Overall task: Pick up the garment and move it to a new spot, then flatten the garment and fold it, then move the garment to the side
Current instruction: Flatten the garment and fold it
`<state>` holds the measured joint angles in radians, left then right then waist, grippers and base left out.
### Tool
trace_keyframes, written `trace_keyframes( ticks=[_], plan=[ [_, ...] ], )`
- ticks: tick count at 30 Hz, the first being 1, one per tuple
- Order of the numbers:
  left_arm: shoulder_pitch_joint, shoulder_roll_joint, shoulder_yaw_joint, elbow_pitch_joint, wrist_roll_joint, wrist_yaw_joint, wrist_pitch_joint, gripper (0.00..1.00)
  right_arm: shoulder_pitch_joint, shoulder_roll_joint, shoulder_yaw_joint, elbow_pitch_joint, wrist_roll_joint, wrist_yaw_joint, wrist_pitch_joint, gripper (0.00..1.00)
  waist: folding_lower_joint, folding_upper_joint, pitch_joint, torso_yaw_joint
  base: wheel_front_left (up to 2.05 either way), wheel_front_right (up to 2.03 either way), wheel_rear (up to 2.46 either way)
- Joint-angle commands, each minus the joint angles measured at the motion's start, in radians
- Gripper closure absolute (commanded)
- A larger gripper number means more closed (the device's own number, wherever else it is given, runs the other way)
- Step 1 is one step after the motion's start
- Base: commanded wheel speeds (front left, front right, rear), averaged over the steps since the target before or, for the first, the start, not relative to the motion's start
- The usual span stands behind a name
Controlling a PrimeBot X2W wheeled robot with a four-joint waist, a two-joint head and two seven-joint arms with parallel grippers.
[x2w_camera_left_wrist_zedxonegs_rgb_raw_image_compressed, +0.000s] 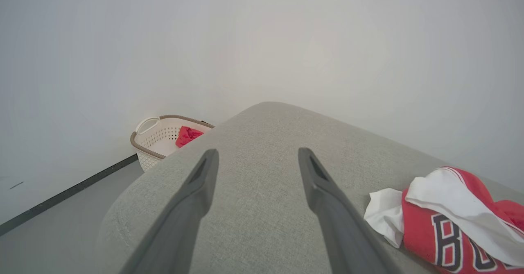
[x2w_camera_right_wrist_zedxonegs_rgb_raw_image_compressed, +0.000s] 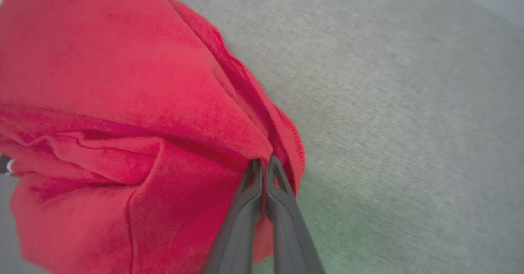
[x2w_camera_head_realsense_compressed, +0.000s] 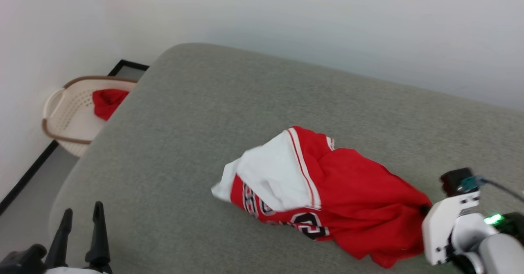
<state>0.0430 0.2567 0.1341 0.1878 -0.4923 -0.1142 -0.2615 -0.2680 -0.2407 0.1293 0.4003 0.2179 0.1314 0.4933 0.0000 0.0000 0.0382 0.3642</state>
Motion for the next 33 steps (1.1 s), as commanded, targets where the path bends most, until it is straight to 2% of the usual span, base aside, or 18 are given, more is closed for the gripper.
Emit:
trace_keyframes(
  ticks=[1,14,20,25,26,27,28,29,33],
  plan=[
    [0.008,-0.005,0.005,-0.005,0.008,-0.006,-0.004,0.00,-0.007,-0.016,-0.016,-0.013,-0.001,-0.001,0.008,1.00,0.0000,0.0000,-0.010,-0.028,0.00,0.00,0.00],
    [0.035,-0.017,0.002,-0.009,0.029,-0.017,-0.004,0.00,0.096,-0.106,-0.214,-0.077,-0.034,-0.001,0.058,1.00,0.0000,0.0000,-0.039,-0.121,0.00,0.00,0.00],
    [0.045,-0.018,0.002,-0.014,0.029,-0.017,-0.004,0.00,0.148,-0.110,-0.311,-0.060,-0.064,-0.001,0.054,1.00,0.0000,0.0000,-0.042,-0.143,0.00,0.00,0.00],
    [0.057,-0.015,0.006,-0.019,0.030,-0.017,-0.004,0.00,0.169,-0.089,-0.355,-0.025,-0.075,-0.001,0.049,1.00,0.0000,0.0000,-0.041,-0.155,0.00,0.00,0.00],
    [0.061,-0.016,0.009,-0.020,0.031,-0.017,-0.004,0.00,0.169,-0.086,-0.357,-0.022,-0.080,-0.001,0.042,0.93,0.0000,0.0000,-0.041,-0.159,0.00,0.00,0.00],
    [0.064,-0.017,0.012,-0.023,0.032,-0.017,-0.004,0.00,0.165,-0.081,-0.360,-0.021,-0.081,-0.001,0.033,0.64,0.0000,0.0000,-0.040,-0.163,0.00,0.00,0.00],
    [0.066,-0.018,0.015,-0.025,0.035,-0.017,-0.004,0.00,0.159,-0.075,-0.361,-0.020,-0.081,-0.001,0.024,0.40,0.0000,0.0000,-0.038,-0.167,0.00,0.00,0.00],
    [0.067,-0.020,0.018,-0.026,0.036,-0.017,-0.004,0.00,0.153,-0.070,-0.361,-0.019,-0.083,-0.001,0.017,0.00,0.0000,0.0000,-0.038,-0.171,0.00,0.00,0.00],
    [0.075,-0.026,0.029,-0.031,0.040,-0.017,-0.004,0.00,0.141,-0.060,-0.352,-0.036,-0.074,-0.001,0.007,0.00,0.0000,0.0000,-0.037,-0.185,0.00,0.00,0.00]
  ],
)
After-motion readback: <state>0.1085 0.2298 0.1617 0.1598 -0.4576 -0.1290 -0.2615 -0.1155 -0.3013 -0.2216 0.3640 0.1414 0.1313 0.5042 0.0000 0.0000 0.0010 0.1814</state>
